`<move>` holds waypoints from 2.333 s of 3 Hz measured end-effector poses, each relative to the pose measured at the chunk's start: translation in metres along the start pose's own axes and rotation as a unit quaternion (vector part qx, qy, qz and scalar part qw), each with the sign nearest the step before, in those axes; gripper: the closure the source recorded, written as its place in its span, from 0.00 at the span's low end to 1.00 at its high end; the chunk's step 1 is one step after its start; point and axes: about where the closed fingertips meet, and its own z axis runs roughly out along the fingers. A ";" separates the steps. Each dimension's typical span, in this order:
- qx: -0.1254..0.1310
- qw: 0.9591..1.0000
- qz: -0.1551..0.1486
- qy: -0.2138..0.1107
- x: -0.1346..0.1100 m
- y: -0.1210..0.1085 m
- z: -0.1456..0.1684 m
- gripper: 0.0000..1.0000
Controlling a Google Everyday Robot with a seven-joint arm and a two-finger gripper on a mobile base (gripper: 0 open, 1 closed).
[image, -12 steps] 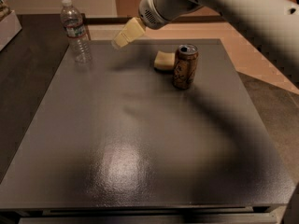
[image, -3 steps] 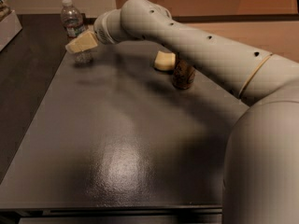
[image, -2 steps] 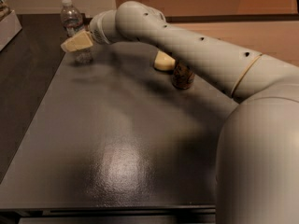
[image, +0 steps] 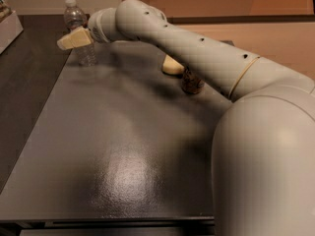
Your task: Pick water bottle
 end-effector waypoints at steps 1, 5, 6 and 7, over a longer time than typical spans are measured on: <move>-0.005 1.000 0.007 -0.006 -0.007 0.002 0.007 0.18; -0.026 0.998 -0.004 -0.051 -0.058 0.033 -0.038 1.00; -0.035 0.997 -0.016 -0.065 -0.083 0.044 -0.069 1.00; -0.033 0.996 -0.026 -0.074 -0.109 0.049 -0.123 1.00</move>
Offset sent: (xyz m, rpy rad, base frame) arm 0.0007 0.0100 0.0164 0.0503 0.0067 0.0140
